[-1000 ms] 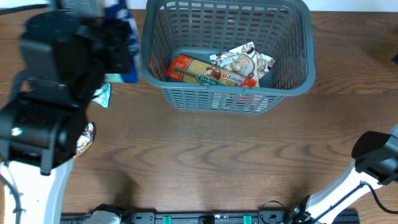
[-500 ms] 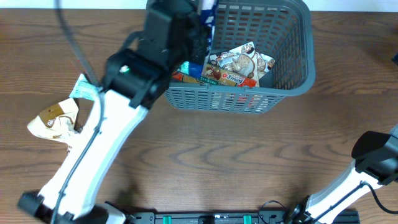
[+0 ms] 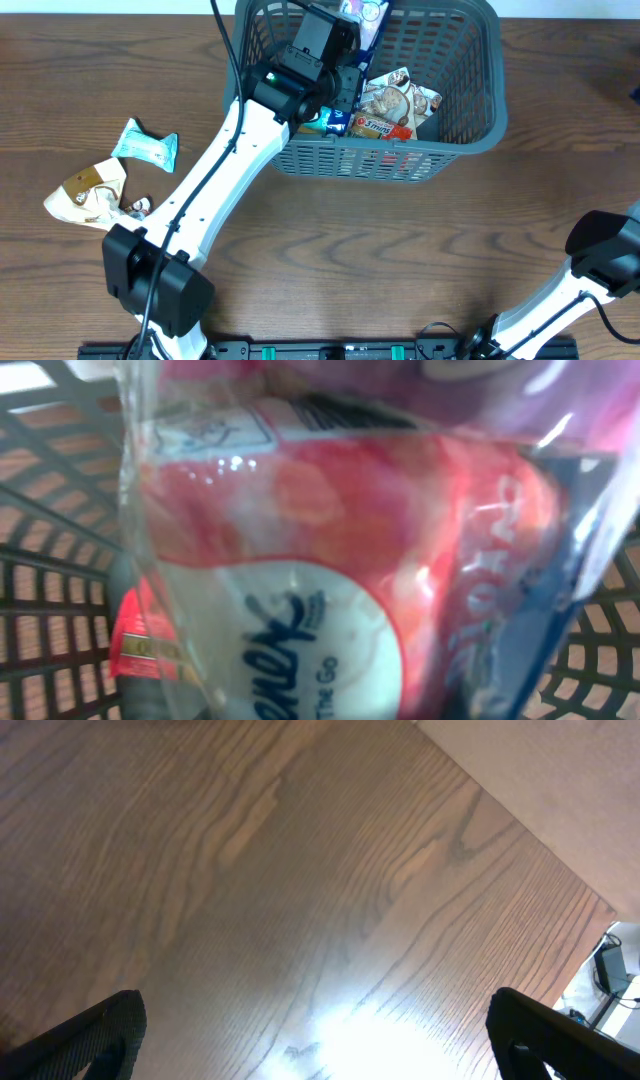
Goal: Pack container
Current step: 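Lift the tissue pack with the left gripper and carry it over the basket, then release the tissue pack into the basket and pull the left arm back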
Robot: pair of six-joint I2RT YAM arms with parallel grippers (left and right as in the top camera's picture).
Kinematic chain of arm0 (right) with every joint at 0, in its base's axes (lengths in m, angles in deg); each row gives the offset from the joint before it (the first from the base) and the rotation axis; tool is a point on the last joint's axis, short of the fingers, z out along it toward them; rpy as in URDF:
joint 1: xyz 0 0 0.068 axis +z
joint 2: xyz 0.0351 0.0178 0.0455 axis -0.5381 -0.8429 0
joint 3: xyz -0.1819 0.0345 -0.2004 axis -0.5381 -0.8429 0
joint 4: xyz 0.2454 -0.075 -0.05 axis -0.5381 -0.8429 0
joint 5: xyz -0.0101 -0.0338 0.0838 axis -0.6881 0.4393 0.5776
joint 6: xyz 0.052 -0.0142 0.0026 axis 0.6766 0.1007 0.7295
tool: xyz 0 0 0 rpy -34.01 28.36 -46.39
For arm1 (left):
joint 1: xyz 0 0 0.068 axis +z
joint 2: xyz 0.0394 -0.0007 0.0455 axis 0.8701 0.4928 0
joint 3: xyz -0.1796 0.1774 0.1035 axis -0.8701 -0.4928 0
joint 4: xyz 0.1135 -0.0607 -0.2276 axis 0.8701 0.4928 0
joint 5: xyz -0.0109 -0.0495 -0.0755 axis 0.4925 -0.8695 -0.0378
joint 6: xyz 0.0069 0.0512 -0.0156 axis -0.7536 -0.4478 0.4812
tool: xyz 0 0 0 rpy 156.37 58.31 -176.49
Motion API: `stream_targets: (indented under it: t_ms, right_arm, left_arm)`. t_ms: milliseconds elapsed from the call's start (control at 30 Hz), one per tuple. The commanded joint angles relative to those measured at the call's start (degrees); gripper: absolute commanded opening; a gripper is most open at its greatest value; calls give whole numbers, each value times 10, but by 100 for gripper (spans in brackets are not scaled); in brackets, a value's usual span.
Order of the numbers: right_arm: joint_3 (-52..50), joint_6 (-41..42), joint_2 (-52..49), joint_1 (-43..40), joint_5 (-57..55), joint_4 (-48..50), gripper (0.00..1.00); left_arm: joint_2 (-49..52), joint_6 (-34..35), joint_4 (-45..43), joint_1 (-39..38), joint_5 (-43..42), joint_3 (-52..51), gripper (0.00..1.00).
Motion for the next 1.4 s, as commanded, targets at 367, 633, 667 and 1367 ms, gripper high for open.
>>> stream_targets:
  t_ms: [367, 633, 667, 1367]
  right_arm:
    - [-2, 8, 8, -3, -2, 0, 99]
    - [-2, 8, 8, -3, -2, 0, 99]
    - [-2, 8, 8, -3, -2, 0, 99]
    - [-2, 8, 8, -3, -2, 0, 99]
  left_arm:
    - [14, -57, 16, -2, -60, 5, 6]
    - [60, -57, 34, -2, -66, 5, 6]
    - [64, -57, 36, -2, -66, 5, 12]
    - [54, -60, 29, -2, -65, 6, 92]
